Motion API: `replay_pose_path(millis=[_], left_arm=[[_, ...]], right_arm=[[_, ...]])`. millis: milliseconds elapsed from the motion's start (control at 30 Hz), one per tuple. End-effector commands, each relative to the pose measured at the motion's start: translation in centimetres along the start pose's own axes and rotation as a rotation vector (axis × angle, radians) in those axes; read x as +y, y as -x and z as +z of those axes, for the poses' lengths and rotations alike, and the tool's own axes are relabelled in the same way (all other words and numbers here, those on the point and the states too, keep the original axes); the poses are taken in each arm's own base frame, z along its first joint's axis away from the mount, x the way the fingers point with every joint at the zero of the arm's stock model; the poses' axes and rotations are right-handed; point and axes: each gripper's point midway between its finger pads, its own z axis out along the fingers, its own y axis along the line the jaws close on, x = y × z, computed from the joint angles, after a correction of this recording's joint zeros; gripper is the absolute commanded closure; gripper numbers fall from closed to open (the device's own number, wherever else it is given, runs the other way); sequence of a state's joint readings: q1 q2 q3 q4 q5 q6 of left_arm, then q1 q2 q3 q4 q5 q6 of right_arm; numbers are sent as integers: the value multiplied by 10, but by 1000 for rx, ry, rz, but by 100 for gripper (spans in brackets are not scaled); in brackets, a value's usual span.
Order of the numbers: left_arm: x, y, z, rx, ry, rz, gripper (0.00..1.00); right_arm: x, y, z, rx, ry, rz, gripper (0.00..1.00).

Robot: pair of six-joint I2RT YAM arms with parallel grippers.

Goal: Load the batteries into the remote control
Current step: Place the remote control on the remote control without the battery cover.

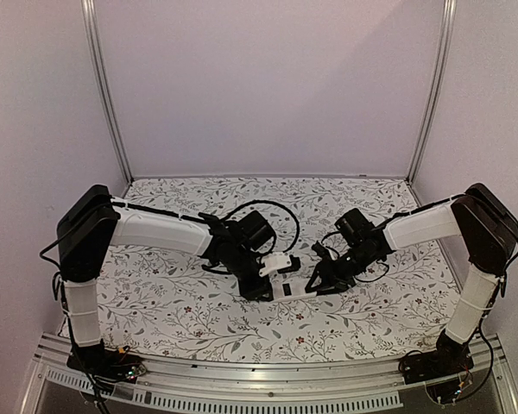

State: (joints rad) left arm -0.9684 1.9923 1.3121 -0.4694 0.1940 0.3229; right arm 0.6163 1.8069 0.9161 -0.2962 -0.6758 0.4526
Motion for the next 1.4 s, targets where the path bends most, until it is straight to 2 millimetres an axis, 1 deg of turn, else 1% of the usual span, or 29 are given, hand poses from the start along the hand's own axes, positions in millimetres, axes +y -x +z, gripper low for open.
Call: replay_pose_path(millis=[0, 167, 367, 600, 1000, 1067, 1167, 1233, 1367], left_arm=[[3, -9, -2, 33, -8, 4, 49], [8, -10, -2, 46, 9, 8, 49], [10, -15, 0, 60, 10, 3, 48], [14, -12, 2, 65, 30, 10, 46], [16, -13, 3, 85, 52, 32, 39], [16, -11, 0, 77, 54, 32, 37], [15, -4, -8, 47, 59, 32, 31], [17, 3, -17, 17, 71, 29, 28], [18, 18, -36, -48, 92, 14, 19]], right_arm=[[-11, -6, 9, 28, -30, 19, 59], [-11, -8, 9, 33, -30, 20, 59], [-10, -7, 8, 32, -29, 16, 59], [-11, -8, 9, 35, -29, 16, 59], [-10, -8, 8, 38, -30, 14, 56], [-10, -7, 8, 37, -31, 12, 55], [-9, -6, 5, 35, -36, 8, 52], [-8, -5, 3, 28, -43, 0, 51], [-4, -2, -5, 10, -55, -14, 49]])
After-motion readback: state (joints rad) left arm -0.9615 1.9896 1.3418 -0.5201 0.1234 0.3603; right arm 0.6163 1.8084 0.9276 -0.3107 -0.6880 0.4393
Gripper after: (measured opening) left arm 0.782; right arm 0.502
